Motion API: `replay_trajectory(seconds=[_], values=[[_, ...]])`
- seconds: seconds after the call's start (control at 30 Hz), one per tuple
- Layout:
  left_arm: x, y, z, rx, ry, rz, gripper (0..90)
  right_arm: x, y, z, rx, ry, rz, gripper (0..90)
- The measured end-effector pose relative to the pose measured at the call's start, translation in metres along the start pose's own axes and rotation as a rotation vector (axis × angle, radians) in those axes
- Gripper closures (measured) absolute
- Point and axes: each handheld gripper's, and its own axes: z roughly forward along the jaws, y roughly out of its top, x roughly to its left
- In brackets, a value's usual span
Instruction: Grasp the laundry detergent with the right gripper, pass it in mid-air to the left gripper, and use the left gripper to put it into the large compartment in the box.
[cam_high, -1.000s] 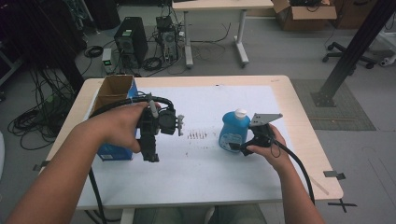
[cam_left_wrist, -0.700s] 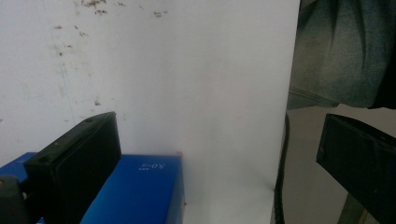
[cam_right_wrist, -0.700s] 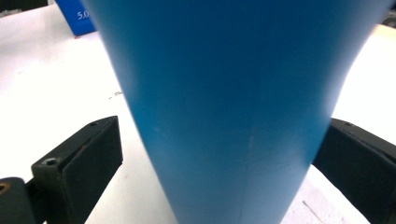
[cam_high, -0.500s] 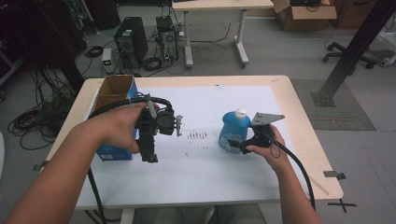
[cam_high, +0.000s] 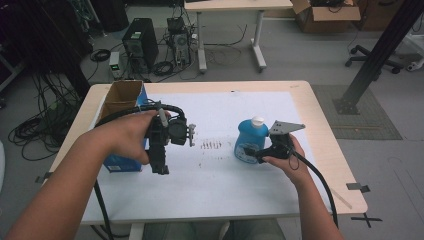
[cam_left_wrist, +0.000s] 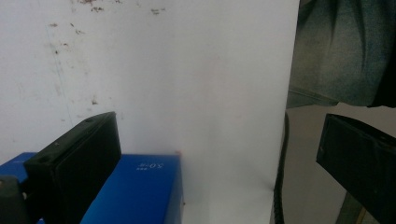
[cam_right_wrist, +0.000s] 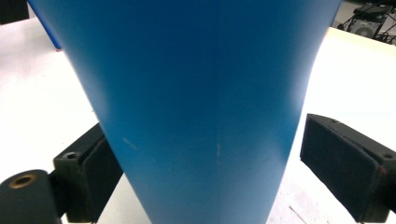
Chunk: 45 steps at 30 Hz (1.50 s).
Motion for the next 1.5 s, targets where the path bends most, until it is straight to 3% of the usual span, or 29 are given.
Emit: replay_trajectory(seconds=[1.0, 1.5], values=[[0.0010, 0.0001, 0.0011, 0.006, -0.001, 0.001, 0.2, 0.0052, -0.0023, 0.0020, -0.016, -0.006, -0.050, 30.1], [0.0015, 0.0023, 0.0018, 0.011, -0.005, -0.002, 0.2, 0.0062, -0.0076, 0.0065, -0.022, 0.025, -0.061, 42.2]])
